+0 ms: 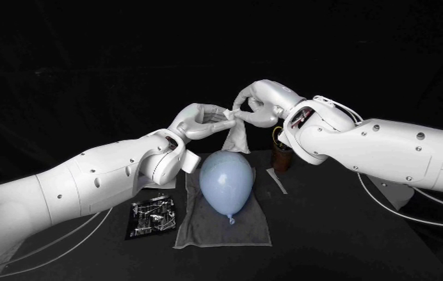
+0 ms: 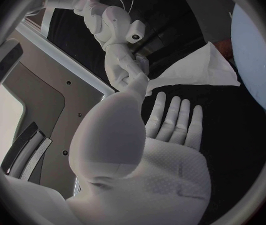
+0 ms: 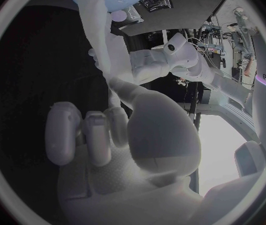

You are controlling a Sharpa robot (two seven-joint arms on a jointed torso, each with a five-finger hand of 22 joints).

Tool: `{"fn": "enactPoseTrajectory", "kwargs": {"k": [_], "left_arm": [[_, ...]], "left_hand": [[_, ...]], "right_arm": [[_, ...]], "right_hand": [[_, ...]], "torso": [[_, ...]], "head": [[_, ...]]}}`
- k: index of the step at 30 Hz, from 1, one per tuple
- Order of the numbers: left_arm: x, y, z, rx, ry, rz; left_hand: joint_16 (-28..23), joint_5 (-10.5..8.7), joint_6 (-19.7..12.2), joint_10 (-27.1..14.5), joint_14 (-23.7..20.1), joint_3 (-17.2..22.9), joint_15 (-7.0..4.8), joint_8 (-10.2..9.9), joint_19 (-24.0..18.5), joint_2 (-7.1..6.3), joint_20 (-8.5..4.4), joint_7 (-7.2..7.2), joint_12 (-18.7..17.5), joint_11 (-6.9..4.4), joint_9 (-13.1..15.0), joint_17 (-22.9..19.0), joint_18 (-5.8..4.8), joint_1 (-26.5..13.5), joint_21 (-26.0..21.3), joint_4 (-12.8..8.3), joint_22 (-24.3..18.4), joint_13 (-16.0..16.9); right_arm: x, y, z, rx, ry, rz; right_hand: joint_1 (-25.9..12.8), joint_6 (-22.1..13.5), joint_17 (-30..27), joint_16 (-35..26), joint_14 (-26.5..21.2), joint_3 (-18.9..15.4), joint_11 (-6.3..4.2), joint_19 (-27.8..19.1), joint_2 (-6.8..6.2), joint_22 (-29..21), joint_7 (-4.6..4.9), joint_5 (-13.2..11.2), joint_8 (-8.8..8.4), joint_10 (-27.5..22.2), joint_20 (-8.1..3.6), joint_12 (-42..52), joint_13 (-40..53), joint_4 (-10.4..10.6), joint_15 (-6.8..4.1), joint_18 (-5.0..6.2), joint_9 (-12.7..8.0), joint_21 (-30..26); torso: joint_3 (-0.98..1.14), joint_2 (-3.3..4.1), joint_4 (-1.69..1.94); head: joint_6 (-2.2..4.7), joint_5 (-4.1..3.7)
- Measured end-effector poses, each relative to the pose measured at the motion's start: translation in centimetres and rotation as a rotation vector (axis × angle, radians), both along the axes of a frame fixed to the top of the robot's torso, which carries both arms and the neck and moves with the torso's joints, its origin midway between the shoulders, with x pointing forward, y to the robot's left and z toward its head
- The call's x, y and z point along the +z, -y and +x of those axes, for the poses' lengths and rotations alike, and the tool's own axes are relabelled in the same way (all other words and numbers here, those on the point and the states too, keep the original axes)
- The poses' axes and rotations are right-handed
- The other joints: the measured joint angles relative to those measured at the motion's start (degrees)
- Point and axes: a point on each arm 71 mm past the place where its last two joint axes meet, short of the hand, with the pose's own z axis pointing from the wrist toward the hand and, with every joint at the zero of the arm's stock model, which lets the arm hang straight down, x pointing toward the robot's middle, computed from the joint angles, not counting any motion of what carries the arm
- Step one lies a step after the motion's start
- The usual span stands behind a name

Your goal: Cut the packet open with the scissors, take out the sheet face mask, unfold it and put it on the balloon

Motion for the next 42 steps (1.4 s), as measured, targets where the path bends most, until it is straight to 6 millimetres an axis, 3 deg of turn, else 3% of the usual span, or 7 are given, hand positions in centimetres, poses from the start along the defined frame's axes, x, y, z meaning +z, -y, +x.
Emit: {"fn": "enactPoseTrajectory", "kwargs": {"k": [11,17,24,33,35,39,42], "left_arm": [[0.0,-0.1,0.2,0.023,0.006,-0.014],[0.0,-0.4,0.4,0.042,-0.001,-0.024],[0.0,-0.5,0.5,0.048,-0.009,-0.033],[-0.1,-1.0,0.5,0.055,-0.022,-0.038],[-0.1,-1.0,0.6,0.055,-0.025,-0.039],[-0.1,-1.0,0.6,0.054,-0.032,-0.039],[-0.2,-1.0,0.5,0.053,-0.036,-0.039]], "left_hand": [[2.4,0.00,7.9,3.1,2.1,3.9,-2.05,2.9,0.0,6.44,0.03,-0.69,3.4,-2.44,0.9,0.2,0.00,6.4,0.0,-0.5,0.0,0.4],[3.0,-0.04,10.1,5.1,3.2,9.4,-2.15,3.3,0.7,7.51,0.12,-0.89,3.4,-2.67,0.9,0.1,-0.01,7.5,0.0,-1.5,0.1,-0.2],[3.0,-0.22,11.7,6.8,3.9,18.0,-2.44,5.7,0.9,3.71,-0.09,-1.37,3.1,-3.05,1.5,-0.7,0.00,3.7,0.0,-2.3,0.1,-0.4],[4.0,-0.34,13.2,8.6,4.9,20.8,-2.98,8.9,1.4,0.24,-0.07,-1.64,3.9,-3.66,1.7,-0.9,-0.01,0.2,0.0,-2.7,0.1,0.0],[4.5,-0.34,13.5,9.2,5.5,20.9,-3.48,9.3,3.2,-0.53,-0.02,-1.94,4.5,-4.10,6.9,-0.8,-0.01,-0.5,0.0,-2.5,0.3,0.3],[5.2,-0.34,14.4,10.2,6.7,21.1,-4.07,10.3,9.3,-1.86,-0.08,-2.81,5.7,-4.70,7.0,-0.4,0.00,-1.9,1.2,-2.3,0.9,0.8],[5.5,-0.34,14.9,10.2,6.9,20.5,-4.21,10.6,11.4,-2.59,-0.09,-3.30,6.0,-4.70,12.0,-0.4,0.12,-2.6,1.2,-1.5,1.0,1.1]], "right_arm": [[-0.3,0.2,0.1,-0.006,-0.008,-0.004],[-0.3,0.3,0.1,-0.009,-0.011,-0.006],[-0.4,0.5,0.2,-0.014,-0.014,-0.011],[-0.5,0.7,0.5,-0.021,-0.014,-0.016],[-0.5,0.7,0.5,-0.022,-0.014,-0.017],[-0.5,0.6,0.6,-0.022,-0.013,-0.017],[-0.5,0.6,0.6,-0.023,-0.013,-0.018]], "right_hand": [[-0.2,0.1,0.0,-0.2,0.0,0.0,0.00,0.0,-0.16,0.0,-0.15,0.0,-0.02,0.0,0.00,0.0,0.0,0.0,0.02,0.00,0.0,0.0],[-0.2,0.1,-0.1,0.0,0.0,0.2,0.00,0.0,-0.24,0.0,-0.16,0.0,-0.10,0.0,0.01,-0.1,0.0,-0.2,0.02,0.00,0.0,0.0],[-0.2,0.0,0.0,0.0,0.0,0.2,0.00,0.0,-0.24,0.0,-0.24,-0.1,-0.18,0.0,0.01,-0.1,0.0,-0.2,0.03,0.00,0.0,0.0],[-0.3,0.0,0.0,0.0,0.0,0.2,0.00,-0.1,-0.30,0.0,-0.28,-0.2,0.11,0.0,-0.05,-0.1,0.0,-0.2,0.03,0.01,0.0,0.0],[-0.3,0.0,0.0,0.0,0.0,0.2,0.00,-0.2,-0.29,0.0,-0.20,-0.2,0.12,0.0,0.02,-0.1,0.0,-0.2,0.03,0.00,0.0,-0.1],[-0.3,0.1,0.0,0.0,0.0,0.2,0.00,-0.2,-0.29,0.0,-0.11,-0.2,0.12,0.0,0.02,-0.1,0.0,-0.2,0.04,0.01,0.0,0.1],[-0.3,0.1,0.0,-0.1,0.0,0.2,0.00,-0.2,-0.28,0.0,-0.11,-0.2,0.12,0.0,0.03,-0.1,0.0,-0.2,0.04,0.00,0.0,0.1]], "torso": [[0.00,0.00,-0.01],[0.01,-0.01,0.03],[-0.03,-0.02,0.05],[-0.03,-0.01,0.05],[-0.02,-0.01,0.05],[-0.02,-0.01,0.04],[-0.02,-0.01,0.04]], "head": [[-0.35,-0.06],[-0.42,-0.11],[-0.51,-0.21],[-0.55,-0.19],[-0.55,-0.19],[-0.53,-0.19],[-0.53,-0.28]]}}
